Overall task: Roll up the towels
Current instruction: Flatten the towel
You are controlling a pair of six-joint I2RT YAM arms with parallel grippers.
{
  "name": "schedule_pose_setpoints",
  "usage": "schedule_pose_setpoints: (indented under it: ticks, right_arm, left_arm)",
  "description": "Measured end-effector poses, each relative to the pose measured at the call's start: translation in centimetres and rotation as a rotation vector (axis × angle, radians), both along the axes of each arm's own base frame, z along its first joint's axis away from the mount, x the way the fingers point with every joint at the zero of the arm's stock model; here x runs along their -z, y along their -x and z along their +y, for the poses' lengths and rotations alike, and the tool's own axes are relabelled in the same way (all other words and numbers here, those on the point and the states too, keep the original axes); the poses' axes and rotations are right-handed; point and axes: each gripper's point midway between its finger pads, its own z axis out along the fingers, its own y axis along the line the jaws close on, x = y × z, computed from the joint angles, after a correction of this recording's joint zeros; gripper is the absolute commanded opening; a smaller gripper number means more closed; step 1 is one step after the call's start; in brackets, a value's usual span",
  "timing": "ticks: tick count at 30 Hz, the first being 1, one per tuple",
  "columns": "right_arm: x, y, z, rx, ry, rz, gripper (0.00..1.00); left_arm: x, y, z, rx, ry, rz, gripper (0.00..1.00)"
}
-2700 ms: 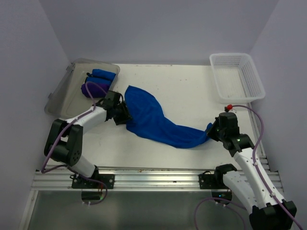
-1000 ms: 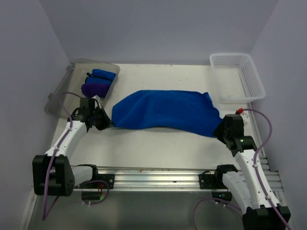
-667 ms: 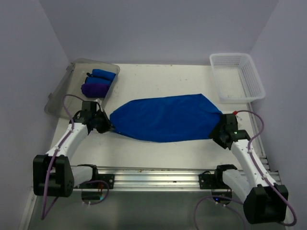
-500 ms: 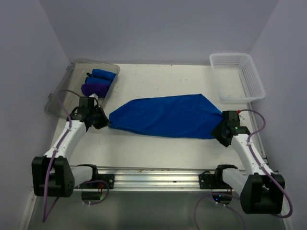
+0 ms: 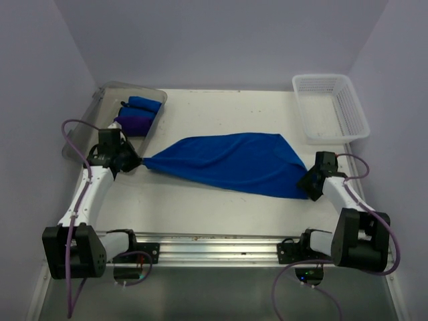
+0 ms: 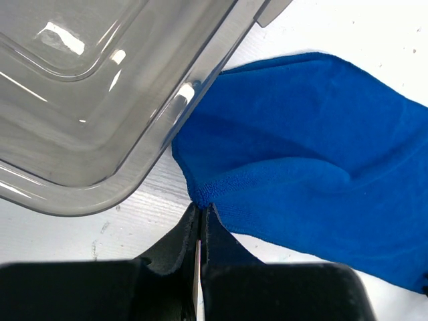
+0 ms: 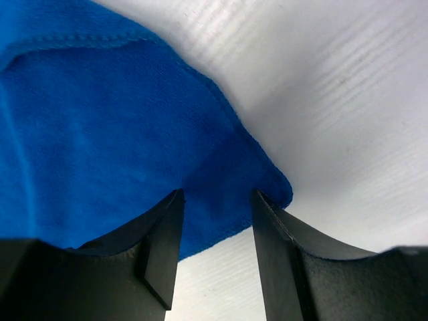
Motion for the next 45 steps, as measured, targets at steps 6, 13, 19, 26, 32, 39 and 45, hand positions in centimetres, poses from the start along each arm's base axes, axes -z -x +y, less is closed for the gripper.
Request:
schedule_pose_setpoints:
  ticks: [6, 13, 19, 26, 32, 39, 45]
  right_arm:
    - [0.3, -1.1, 0.0, -0.008, -0.01, -0.022, 0.41]
    - [0.6, -2.9, -1.1, 0.012, -0.011, -0.039, 0.09]
    - [0.2, -3.1, -0.9, 0.012, -0.023, -0.065, 0.42]
    - [-0.3, -0.5, -1.2, 0.029, 0.018, -0.068, 0.44]
    - [-0.8, 1.2, -2.1, 0.074, 0.067, -0.061, 0.44]
    - [-0.2, 1.7, -2.0, 0.081, 0.058, -0.023, 0.43]
    - [0.5, 0.4, -1.8, 0.068, 0.033, -0.002, 0.41]
  left_arm:
    - [0.2, 0.0, 0.2, -0.007, -0.001, 0.007, 0.0]
    - [0.2, 0.0, 0.2, -0.008, -0.001, 0.007, 0.0]
    - [0.1, -0.1, 0.2, -0.008, 0.0, 0.005, 0.0]
    - [-0.1, -0.2, 0.2, -0.005, 0.002, -0.001, 0.0]
    - [-0.1, -0.2, 0.1, -0.002, 0.006, 0.0, 0.0]
    - [0.1, -0.2, -0.1, 0.006, 0.015, 0.007, 0.0]
    - [0.3, -0.2, -0.2, 0.009, 0.02, 0.014, 0.0]
